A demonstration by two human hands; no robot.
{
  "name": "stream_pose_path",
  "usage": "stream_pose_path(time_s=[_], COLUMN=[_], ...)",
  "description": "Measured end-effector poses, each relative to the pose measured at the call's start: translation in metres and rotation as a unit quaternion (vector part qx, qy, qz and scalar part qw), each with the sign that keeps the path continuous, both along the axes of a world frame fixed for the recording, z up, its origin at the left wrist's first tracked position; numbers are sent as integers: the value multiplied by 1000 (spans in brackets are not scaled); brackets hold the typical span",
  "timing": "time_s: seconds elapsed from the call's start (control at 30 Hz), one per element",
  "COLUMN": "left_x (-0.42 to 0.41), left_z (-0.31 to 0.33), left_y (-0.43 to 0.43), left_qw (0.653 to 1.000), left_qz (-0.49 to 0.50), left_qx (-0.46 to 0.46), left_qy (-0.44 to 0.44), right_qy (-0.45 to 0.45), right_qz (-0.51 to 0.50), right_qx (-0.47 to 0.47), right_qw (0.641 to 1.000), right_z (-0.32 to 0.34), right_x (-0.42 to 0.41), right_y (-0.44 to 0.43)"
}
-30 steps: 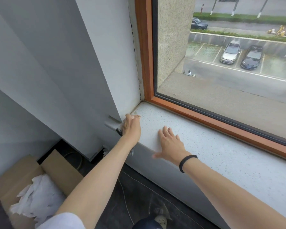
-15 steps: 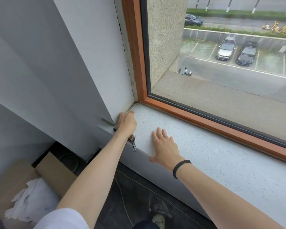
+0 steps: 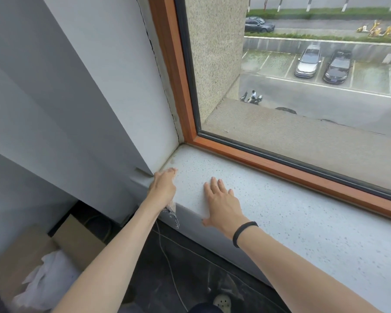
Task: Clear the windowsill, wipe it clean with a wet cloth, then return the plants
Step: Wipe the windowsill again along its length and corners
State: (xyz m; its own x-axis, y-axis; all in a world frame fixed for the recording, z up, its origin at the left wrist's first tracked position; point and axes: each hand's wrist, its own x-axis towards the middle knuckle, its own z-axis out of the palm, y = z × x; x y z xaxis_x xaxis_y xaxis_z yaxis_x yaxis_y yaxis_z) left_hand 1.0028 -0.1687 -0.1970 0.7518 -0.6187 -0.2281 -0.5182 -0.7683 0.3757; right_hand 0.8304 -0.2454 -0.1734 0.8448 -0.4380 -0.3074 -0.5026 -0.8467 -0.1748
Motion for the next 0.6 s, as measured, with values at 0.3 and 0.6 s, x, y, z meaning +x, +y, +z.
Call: stream_pose_path(time_s=[0.3,0.6], left_x=[-3,-5], left_z=[10,29], left_y=[-12,-54], left_qw=[999,996], left_qz=[5,26], left_qx=[16,43], left_qy=[-34,-70], right_qy=[5,0], right_qz=[-5,-2], right_qx=[-1,-14], right_qw=[1000,1000], right_z=[0,-1], right_x=[2,1], right_y=[2,3])
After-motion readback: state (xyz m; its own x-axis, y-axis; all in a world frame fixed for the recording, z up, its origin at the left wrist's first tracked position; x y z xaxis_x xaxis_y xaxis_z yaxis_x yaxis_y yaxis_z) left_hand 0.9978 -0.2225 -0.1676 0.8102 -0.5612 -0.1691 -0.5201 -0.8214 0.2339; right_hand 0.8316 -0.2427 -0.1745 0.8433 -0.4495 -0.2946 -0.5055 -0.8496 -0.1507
